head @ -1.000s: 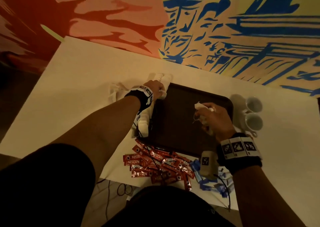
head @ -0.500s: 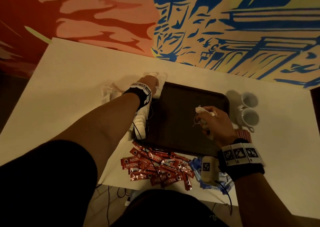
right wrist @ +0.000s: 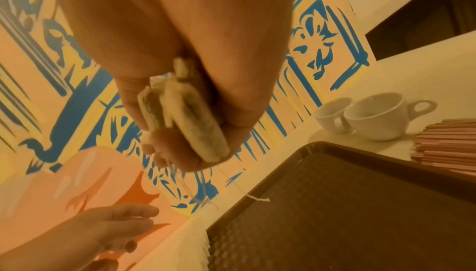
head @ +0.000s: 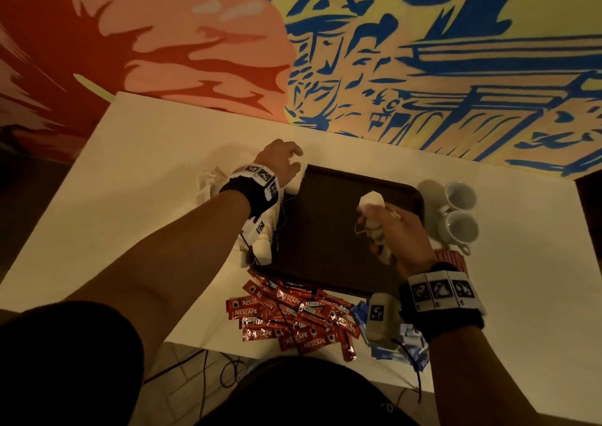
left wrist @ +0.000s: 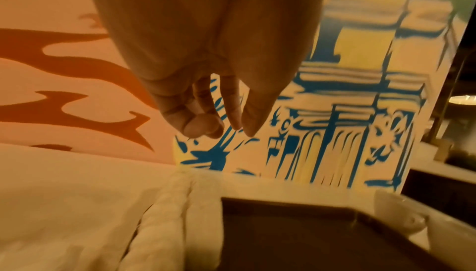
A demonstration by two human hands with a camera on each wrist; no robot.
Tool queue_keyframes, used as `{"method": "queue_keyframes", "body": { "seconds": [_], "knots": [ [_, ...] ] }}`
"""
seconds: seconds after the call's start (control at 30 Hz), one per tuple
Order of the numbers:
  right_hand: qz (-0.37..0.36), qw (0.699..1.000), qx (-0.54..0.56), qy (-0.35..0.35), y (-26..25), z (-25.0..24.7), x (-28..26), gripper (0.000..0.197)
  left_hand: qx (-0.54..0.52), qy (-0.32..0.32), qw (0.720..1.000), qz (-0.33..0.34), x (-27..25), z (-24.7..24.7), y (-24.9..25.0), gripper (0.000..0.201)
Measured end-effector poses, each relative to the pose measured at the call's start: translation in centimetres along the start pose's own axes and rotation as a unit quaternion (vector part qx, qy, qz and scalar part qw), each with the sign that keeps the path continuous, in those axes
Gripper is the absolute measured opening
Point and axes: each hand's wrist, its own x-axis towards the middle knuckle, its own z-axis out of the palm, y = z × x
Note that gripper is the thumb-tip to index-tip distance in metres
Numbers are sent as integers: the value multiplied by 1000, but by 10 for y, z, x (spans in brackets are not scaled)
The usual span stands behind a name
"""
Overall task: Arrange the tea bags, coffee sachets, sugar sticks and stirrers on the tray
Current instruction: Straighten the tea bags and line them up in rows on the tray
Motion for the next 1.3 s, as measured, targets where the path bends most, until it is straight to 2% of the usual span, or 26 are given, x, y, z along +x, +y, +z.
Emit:
{"method": "queue_keyframes", "body": {
  "seconds": [0.17,0.27,0.47,0.6,0.8,1.1,1.2,1.3],
  "knots": [
    [-19,998,-14,-52,-11,-12,-12,29,-131,7,990,48,-56,-26,41,20],
    [-41,996,-10,-74,-17,-19,-20,29,-218,-24,973,70,-94,-44,77,20],
    [-118,987,4,-113,-29,-29,-40,20,-245,-71,958,129,-155,-65,140,24],
    [-157,978,26,-139,-36,-39,-54,17,-236,-38,960,145,-177,-69,165,20],
    [-187,961,67,-193,-40,-56,-74,30,-224,30,963,147,-206,-78,191,10],
    [-206,953,97,-199,-34,-83,-87,26,-282,72,949,120,-244,-60,215,4],
    [-215,954,103,-179,-30,-90,-87,23,-301,93,944,92,-252,-50,225,16],
    [-222,955,106,-165,-29,-99,-87,11,-311,99,941,87,-254,-48,231,21]
  ]
}}
